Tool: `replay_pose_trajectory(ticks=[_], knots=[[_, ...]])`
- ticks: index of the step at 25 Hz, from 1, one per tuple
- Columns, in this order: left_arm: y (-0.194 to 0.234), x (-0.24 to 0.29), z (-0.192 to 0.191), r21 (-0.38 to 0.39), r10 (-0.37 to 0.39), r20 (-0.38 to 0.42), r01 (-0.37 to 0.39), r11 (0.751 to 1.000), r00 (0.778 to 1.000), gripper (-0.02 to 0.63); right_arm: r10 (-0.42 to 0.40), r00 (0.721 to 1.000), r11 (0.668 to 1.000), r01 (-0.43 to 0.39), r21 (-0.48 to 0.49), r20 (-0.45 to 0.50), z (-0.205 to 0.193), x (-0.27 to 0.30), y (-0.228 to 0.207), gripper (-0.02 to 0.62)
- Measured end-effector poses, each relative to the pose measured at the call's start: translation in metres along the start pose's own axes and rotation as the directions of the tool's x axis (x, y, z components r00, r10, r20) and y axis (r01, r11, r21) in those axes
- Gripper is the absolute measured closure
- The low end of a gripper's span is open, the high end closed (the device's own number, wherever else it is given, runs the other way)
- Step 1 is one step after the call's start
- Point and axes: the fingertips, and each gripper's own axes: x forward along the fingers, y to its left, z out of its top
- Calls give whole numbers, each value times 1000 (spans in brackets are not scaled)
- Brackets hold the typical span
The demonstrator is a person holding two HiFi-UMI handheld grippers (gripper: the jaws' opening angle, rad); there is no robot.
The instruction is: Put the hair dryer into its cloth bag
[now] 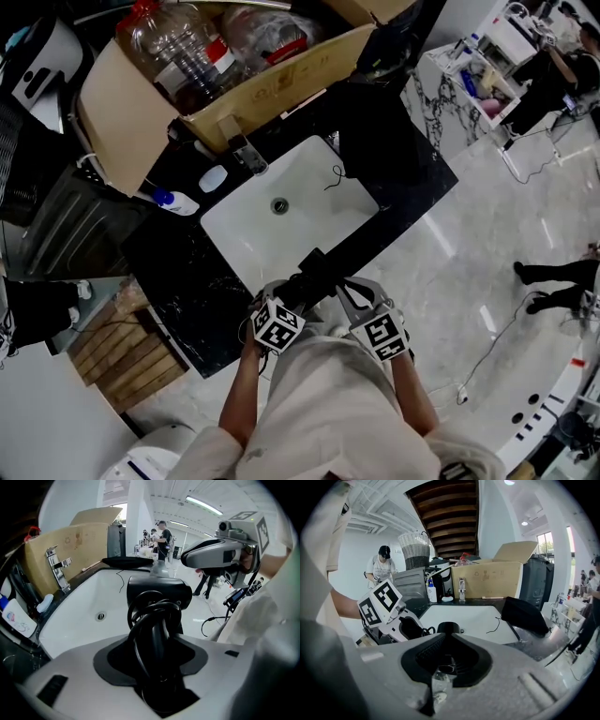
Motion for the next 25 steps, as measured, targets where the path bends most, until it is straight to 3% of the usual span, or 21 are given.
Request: replay_pose_trajectory(ticks=[15,25], knots=[[10,-5,36,-3,-8,81,9,1000,997,397,-71,997,997,71,-11,17,15,-3,-33,568],[18,1,70,-31,17,108,-13,999,994,397,-63,998,998,64,-29,30,25,-4,-65,568]])
